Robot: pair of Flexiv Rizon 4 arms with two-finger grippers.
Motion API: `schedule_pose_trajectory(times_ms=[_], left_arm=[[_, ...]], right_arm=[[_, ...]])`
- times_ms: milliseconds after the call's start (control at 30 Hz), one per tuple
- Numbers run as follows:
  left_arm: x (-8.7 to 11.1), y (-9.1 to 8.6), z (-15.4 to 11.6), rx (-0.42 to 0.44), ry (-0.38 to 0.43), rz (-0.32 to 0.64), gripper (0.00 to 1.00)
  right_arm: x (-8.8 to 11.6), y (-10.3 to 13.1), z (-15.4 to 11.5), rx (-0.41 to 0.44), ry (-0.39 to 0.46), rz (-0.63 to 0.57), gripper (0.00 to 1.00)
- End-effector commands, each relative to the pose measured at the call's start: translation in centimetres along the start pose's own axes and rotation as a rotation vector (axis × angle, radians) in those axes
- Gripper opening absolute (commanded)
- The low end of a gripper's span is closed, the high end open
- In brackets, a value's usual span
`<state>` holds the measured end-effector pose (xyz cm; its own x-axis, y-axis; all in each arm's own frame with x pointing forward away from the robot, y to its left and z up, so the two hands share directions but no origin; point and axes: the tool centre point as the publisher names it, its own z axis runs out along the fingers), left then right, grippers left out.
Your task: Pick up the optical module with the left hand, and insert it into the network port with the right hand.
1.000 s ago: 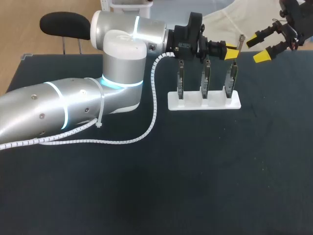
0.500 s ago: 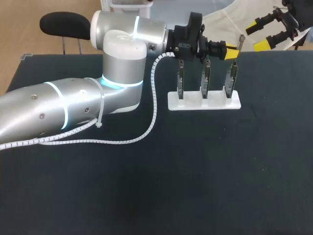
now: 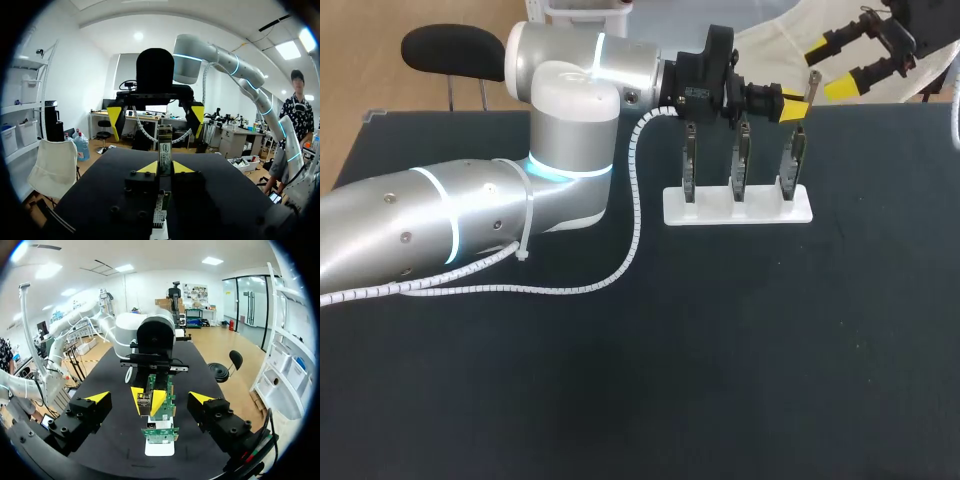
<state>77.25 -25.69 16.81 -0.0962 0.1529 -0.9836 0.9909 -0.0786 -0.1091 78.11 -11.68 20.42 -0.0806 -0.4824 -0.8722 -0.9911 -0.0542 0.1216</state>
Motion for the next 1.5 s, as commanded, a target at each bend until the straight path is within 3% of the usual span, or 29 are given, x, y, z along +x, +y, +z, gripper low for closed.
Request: schedule_pose_trajectory(times_ms=[33,633,667,700,733,1500], left_arm=[[-0.01,0.14,0.0,0.002,0.001,0.001,0.0],[-0.01,0.14,0.0,0.002,0.001,0.001,0.0],[-0.01,0.14,0.0,0.002,0.001,0.001,0.0],[-0.01,0.14,0.0,0.002,0.001,0.001,0.0],[-0.01,0.14,0.0,0.002,0.001,0.001,0.0],[-0.01,0.14,0.0,0.002,0.001,0.001,0.0]], right_arm=[[-0.03,0.34,0.11,0.001,-0.002,0.002,1.0],[-0.51,0.53,0.94,-0.001,-0.01,0.005,1.0],[-0.51,0.53,0.95,-0.002,-0.01,0.005,0.49],[-0.51,0.52,0.95,-0.001,-0.01,0.005,0.05],[-0.51,0.5,0.96,0.001,-0.01,0.004,0.0],[-0.45,0.28,0.89,0.006,-0.002,-0.005,0.0]])
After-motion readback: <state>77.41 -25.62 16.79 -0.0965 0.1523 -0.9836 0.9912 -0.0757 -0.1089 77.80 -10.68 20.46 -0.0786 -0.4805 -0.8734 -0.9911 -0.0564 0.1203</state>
